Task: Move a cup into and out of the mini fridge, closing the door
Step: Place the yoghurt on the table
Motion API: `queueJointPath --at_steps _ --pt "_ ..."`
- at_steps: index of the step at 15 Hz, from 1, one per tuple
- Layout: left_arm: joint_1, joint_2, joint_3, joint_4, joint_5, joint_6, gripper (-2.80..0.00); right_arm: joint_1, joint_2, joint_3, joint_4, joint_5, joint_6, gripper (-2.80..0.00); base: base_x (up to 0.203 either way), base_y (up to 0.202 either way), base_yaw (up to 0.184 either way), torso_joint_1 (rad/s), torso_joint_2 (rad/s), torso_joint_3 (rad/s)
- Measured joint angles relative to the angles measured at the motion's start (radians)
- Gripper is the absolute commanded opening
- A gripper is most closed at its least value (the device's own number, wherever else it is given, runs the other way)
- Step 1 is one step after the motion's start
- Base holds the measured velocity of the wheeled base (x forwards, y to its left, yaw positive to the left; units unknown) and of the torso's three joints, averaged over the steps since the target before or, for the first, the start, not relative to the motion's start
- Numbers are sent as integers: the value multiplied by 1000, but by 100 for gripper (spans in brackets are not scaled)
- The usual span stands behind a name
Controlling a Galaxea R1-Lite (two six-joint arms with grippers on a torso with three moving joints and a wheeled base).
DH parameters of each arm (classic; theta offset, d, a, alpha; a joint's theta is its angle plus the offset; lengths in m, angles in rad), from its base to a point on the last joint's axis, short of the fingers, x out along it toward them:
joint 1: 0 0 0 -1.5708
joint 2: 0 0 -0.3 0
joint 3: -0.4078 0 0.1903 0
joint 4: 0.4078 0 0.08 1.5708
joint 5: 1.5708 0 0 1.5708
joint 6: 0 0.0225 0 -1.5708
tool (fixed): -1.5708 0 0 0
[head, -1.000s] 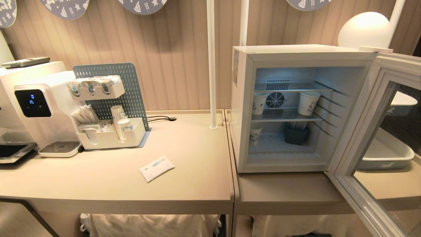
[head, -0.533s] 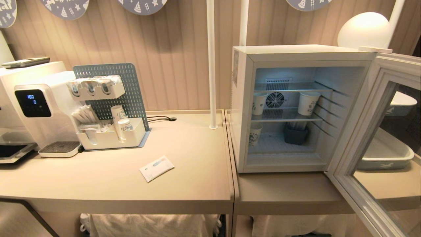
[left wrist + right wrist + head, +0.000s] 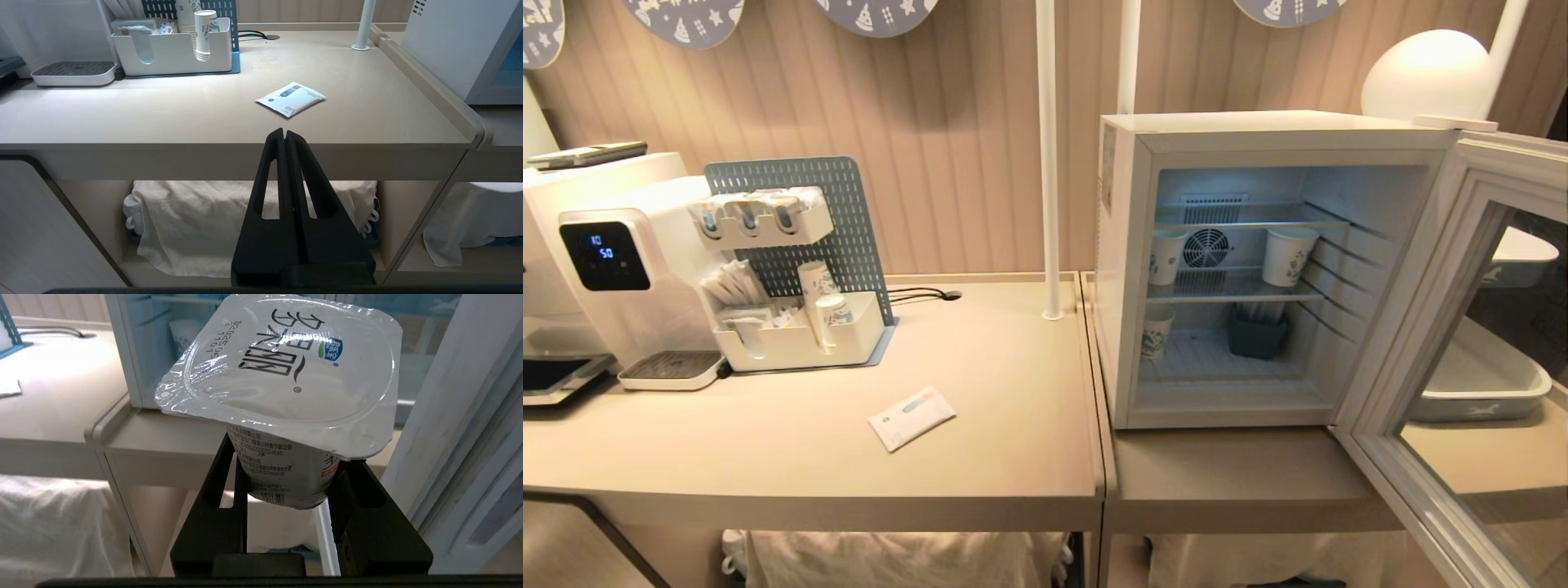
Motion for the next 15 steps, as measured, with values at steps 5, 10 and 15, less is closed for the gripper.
queueJointPath --at_steps 5,10,15 --pt "0 0 0 0 0 0 -280 0 0 7 55 -18 74 -280 0 0 0 0 0 0" --pt "0 0 0 0 0 0 -280 1 0 4 52 -17 71 -280 0 0 0 0 0 0" --pt "-1 0 0 1 0 0 -280 1 0 5 49 -18 71 -280 0 128 -2 2 4 1"
